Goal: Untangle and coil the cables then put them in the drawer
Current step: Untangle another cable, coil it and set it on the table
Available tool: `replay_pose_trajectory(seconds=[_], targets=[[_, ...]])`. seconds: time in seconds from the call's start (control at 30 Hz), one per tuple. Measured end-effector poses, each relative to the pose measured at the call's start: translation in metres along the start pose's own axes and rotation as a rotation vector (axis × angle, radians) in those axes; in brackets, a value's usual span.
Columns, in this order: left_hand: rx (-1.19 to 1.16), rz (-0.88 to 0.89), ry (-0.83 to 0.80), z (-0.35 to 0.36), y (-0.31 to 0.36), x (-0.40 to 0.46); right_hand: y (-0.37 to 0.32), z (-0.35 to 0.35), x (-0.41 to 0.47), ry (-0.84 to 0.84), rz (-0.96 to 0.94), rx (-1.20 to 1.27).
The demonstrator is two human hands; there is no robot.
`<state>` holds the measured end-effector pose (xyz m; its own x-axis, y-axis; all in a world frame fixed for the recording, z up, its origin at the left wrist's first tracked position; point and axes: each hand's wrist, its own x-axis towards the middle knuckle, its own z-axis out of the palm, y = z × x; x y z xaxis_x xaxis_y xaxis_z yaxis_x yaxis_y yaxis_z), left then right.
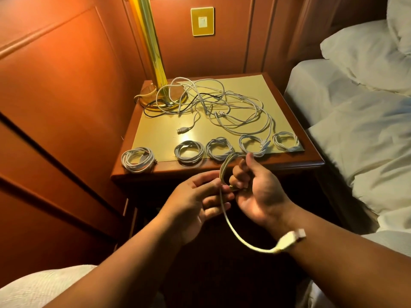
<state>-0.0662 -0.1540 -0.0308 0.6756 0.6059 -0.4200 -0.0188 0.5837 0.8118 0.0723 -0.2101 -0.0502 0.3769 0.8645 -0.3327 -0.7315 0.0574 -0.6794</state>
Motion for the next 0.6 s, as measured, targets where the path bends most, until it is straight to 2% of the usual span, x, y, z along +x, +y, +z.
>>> replay_pose_trajectory(seconds=[0.2,0.37,0.5,0.6], targets=[[0.238,0.263,0.048,-0.004,-0.004,0.004,-0.002,0.008,-0.005,0.048,0.058,0.134],[0.351,0.357,-0.131,-0.005,-0.011,0.004,0.001,0.016,-0.016,0.075,0.143,0.228],[0.540,0.544,-0.099,-0.011,-0.011,0.011,-0.002,0.021,-0.021,0.095,0.162,0.246],[0.480,0.563,0.024,-0.014,-0.009,0.013,-0.003,0.024,-0.024,0.052,0.147,0.147]])
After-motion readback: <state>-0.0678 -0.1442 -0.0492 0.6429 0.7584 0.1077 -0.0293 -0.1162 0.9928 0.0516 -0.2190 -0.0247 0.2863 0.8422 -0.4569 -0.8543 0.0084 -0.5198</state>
